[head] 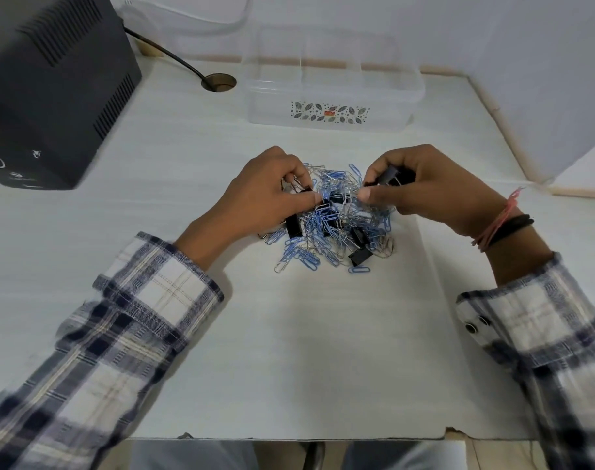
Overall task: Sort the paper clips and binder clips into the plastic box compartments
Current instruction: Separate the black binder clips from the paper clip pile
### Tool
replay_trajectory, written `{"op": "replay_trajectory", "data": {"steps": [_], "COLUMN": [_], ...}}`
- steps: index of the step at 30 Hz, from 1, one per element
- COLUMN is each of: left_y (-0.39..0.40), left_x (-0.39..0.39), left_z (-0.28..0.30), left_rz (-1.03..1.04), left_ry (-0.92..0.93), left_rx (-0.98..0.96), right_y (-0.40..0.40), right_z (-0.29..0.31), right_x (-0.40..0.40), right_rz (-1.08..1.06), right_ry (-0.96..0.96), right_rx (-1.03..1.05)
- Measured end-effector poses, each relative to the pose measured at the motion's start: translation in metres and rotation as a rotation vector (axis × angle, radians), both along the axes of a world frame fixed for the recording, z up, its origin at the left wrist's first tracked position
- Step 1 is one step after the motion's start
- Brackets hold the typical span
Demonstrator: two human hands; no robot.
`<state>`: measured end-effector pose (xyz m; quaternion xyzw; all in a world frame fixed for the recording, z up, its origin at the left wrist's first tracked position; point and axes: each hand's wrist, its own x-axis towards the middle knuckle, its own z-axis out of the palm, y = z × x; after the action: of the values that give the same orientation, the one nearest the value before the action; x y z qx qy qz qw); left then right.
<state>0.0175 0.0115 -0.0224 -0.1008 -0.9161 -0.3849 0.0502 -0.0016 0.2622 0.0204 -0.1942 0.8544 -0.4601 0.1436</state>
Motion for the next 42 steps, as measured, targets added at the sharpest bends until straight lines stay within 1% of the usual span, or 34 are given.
{"op": "replay_trajectory", "data": {"steps": [3,7,10,14,17,19,21,24,26,28,30,31,32,33,36,41,42], "left_y": [-0.001,-0.002,-0.002,-0.002,-0.002,0.0,0.0,-0.001,-0.001,0.0,-0.001,-0.002,-0.004,-0.006,-0.015,-0.025,-0.026], "left_x": [0.002,0.004,0.006,0.004,0.001,0.001,0.003,0.005,0.005,0.006,0.007,0.007,0.008,0.008,0.013,0.021,0.023], "left_z": [0.002,0.007,0.015,0.021,0.022,0.025,0.027,0.025,0.024,0.026,0.03,0.033,0.035,0.036,0.041,0.049,0.049], "left_rz": [-0.017,0.009,0.031,0.039,0.056,0.036,0.04,0.048,0.049,0.05,0.039,0.029,0.016,0.007,-0.055,-0.152,-0.168], "left_ry": [0.016,0.0,-0.074,-0.223,-0.377,-0.509,-0.617,-0.715,-0.755,-0.75,-0.725,-0.706,-0.667,-0.603,-0.426,-0.3,-0.287], "left_rx": [0.073,0.232,0.485,0.867,1.153,1.351,1.502,1.649,1.701,1.685,1.635,1.591,1.509,1.38,0.892,0.109,-0.02], "right_y": [0.0,-0.004,-0.004,-0.006,-0.011,-0.013,-0.015,-0.018,-0.02,-0.021,-0.021,-0.021,-0.021,-0.02,-0.02,-0.022,-0.022], "right_z": [0.005,0.005,0.005,0.003,0.003,0.004,0.004,0.004,0.004,0.003,0.004,0.004,0.004,0.005,0.005,0.005,0.006], "right_x": [0.001,-0.002,-0.003,0.0,0.002,0.002,0.001,0.002,0.003,0.004,0.004,0.004,0.004,0.004,0.004,0.007,0.008], "right_rz": [-0.08,-0.205,-0.25,-0.227,-0.221,-0.216,-0.206,-0.231,-0.256,-0.256,-0.264,-0.267,-0.265,-0.257,-0.249,-0.244,-0.246], "right_ry": [-0.107,-0.203,-0.261,-0.202,-0.218,-0.298,-0.437,-0.643,-0.72,-0.731,-0.694,-0.676,-0.662,-0.649,-0.612,-0.533,-0.521], "right_rx": [-0.184,-0.389,-0.471,-0.389,-0.442,-0.544,-0.673,-0.852,-0.912,-0.906,-0.869,-0.858,-0.848,-0.835,-0.783,-0.662,-0.633]}}
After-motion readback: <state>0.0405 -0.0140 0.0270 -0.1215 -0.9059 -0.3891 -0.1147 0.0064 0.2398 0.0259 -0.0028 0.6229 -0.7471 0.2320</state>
